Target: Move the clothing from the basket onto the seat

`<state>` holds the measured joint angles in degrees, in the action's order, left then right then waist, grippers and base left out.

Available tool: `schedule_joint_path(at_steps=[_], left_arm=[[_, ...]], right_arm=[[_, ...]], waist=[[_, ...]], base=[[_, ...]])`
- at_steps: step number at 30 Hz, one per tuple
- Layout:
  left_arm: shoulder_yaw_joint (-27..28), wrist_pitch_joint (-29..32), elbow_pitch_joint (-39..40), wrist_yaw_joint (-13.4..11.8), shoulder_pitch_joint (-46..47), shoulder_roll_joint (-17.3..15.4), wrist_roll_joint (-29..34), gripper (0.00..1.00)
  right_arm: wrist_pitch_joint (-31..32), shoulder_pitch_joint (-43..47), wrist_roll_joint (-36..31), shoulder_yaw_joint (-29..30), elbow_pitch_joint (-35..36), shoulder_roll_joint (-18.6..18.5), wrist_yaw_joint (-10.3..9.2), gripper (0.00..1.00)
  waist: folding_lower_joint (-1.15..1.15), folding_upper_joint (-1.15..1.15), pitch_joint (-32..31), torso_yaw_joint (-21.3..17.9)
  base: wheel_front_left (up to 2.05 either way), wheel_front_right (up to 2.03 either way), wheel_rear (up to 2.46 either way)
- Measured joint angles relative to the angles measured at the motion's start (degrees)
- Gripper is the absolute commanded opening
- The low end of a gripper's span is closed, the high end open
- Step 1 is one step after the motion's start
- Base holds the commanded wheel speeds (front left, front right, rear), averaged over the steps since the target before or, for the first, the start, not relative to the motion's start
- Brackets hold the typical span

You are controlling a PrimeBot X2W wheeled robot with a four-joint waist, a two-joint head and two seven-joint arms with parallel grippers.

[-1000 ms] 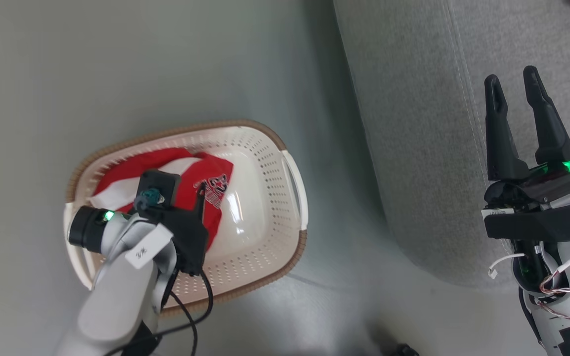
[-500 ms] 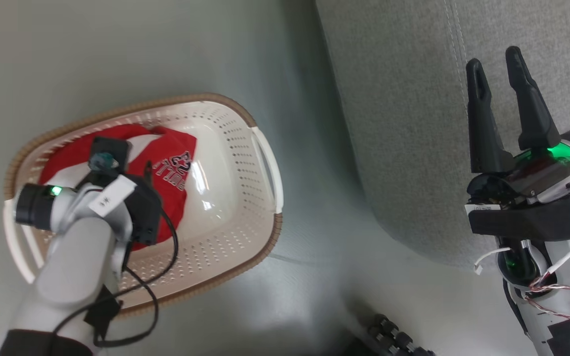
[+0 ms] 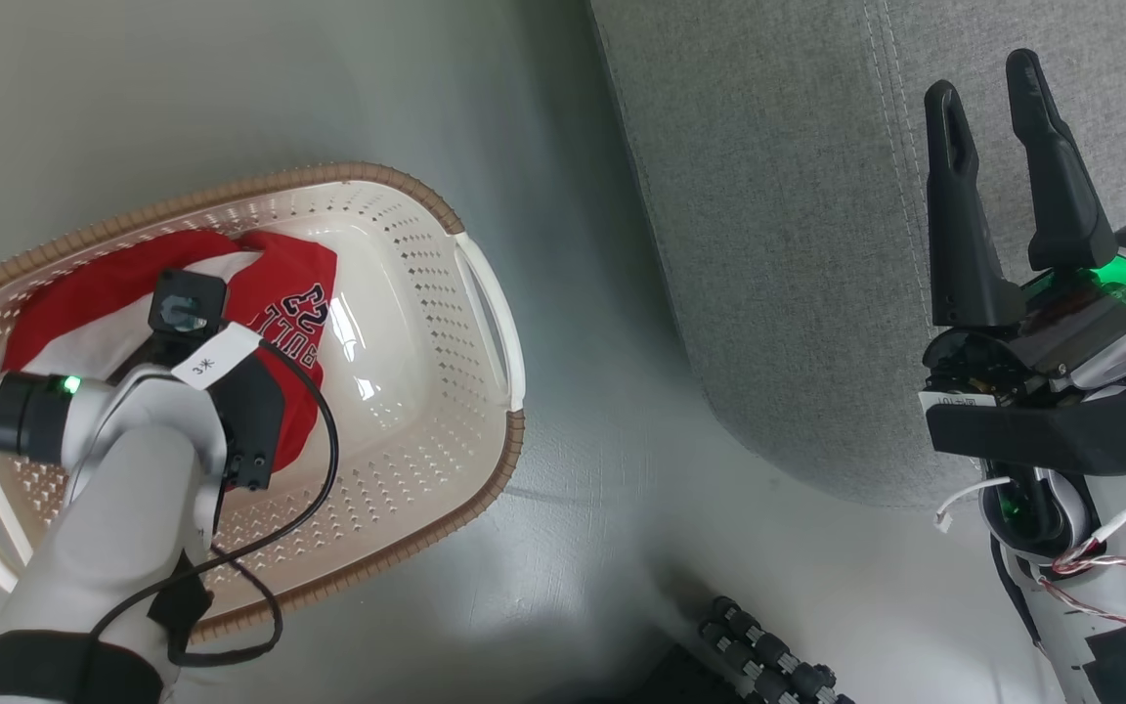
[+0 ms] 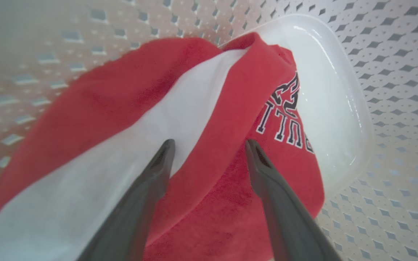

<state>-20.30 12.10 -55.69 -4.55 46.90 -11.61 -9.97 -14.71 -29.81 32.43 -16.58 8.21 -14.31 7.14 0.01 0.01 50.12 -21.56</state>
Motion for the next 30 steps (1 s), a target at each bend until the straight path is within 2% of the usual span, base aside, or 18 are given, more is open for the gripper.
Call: schedule_joint_path(at_steps=[11,18,19,20,22,30], left_arm=[[1.16,-0.08,-3.20,-1.52,3.16,-1.58,0.58,1.00],[0.74,0.69,-5.94,-1.55,4.00,-2.19,1.10,1.00],[0.68,1.02,-6.45,-1.55,4.24,-1.93,1.10,0.87],[0.59,1.31,-6.88,-1.55,4.41,-1.68,1.10,0.53],[0.49,1.58,-7.36,-1.55,4.50,-1.30,1.09,0.00],[-0.10,0.42,-9.01,-1.34,4.55,-0.53,1.09,0.00]], right_arm=[[-0.01,-0.10,0.00,-0.67,1.71,0.02,0.00,1.00],[-0.01,-0.43,0.00,-1.65,2.12,0.66,0.00,1.00],[-0.01,-0.45,0.00,-1.59,2.05,0.64,0.00,1.00],[-0.01,-0.48,0.00,-1.56,1.98,0.64,0.00,1.00],[-0.01,-0.63,0.00,-1.51,1.79,0.64,0.00,1.00],[-0.01,-1.44,-0.02,-1.34,0.57,0.71,0.00,1.00]], waist=[[-0.01,0.00,1.79,-0.74],[0.00,0.00,3.47,-1.73],[0.00,0.00,3.59,-1.88],[0.00,0.00,3.67,-2.00],[0.00,0.00,3.74,-2.16],[-0.01,0.00,2.67,-1.94]], base=[[0.00,0.00,0.00],[0.00,0.00,0.00],[0.00,0.00,0.00],[0.00,0.00,0.00],[0.00,0.00,0.00],[0.00,0.00,0.00]])
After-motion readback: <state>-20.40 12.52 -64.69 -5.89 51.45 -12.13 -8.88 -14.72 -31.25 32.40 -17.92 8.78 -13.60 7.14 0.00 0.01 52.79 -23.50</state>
